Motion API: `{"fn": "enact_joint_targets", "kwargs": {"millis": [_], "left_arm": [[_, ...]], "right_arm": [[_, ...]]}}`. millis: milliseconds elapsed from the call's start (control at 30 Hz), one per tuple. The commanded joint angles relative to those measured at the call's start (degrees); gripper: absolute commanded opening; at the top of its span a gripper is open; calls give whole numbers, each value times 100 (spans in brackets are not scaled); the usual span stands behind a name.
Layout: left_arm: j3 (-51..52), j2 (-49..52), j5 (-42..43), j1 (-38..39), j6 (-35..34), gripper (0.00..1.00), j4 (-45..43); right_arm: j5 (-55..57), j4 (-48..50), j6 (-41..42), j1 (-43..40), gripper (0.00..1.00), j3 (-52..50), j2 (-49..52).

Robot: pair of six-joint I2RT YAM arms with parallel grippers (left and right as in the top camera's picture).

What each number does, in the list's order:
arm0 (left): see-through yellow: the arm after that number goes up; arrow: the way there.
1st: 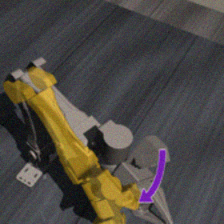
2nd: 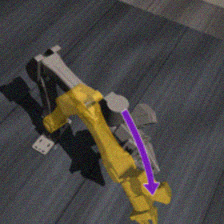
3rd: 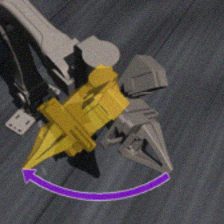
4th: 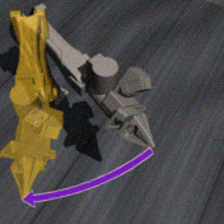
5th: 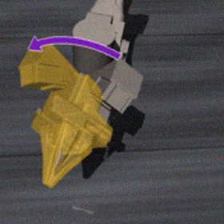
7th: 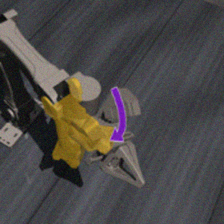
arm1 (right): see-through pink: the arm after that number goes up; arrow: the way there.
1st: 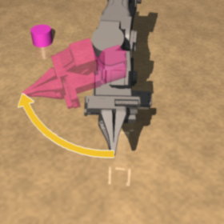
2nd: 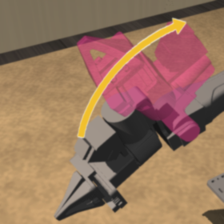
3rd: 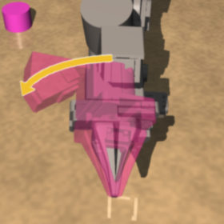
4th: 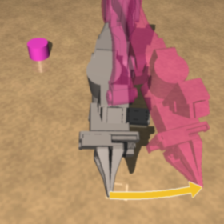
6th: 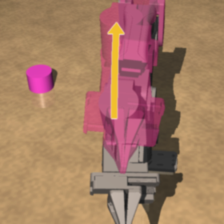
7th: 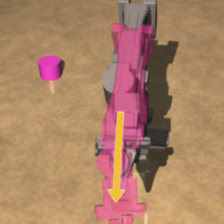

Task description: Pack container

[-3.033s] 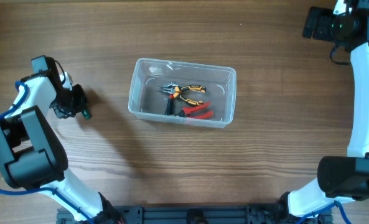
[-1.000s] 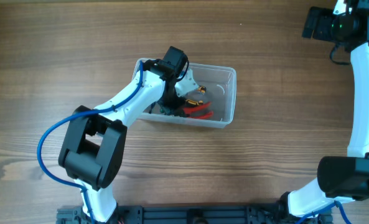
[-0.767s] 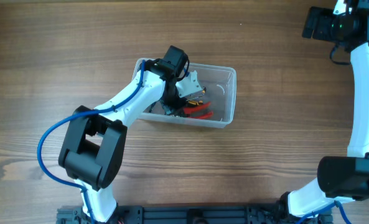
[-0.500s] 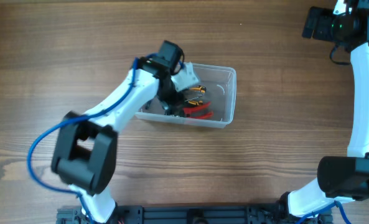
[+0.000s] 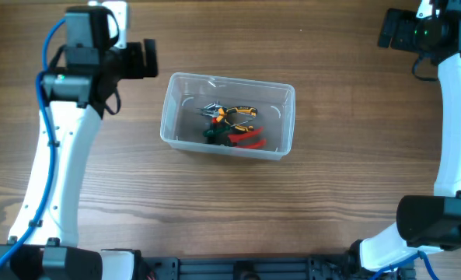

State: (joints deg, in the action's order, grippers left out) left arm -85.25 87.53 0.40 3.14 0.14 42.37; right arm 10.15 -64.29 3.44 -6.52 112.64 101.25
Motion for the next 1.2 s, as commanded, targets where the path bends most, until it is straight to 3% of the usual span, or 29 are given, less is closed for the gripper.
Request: {"fn": "enact_joint_targets", "kwargs": {"millis": [0,533,700,967,1167], "left_arm": [[-37,-20,-9,-105,-363,100,94],[-37,-20,-4,-107,-363,100,243],[-37,-20,-4,-107,-363,100,243],[-37,-20,-4,-107,-363,100,243],[-37,-20,-7,-107,-363,100,243]], "right_arm": [[37,20,107,17,100,37,-33],[37,22,107,20,100,28,-133],[37,22,105,264,100,28,-1126],[37,17,107,540,100,28,-3501],[37,11,105,540,100,-50,-4601]]}}
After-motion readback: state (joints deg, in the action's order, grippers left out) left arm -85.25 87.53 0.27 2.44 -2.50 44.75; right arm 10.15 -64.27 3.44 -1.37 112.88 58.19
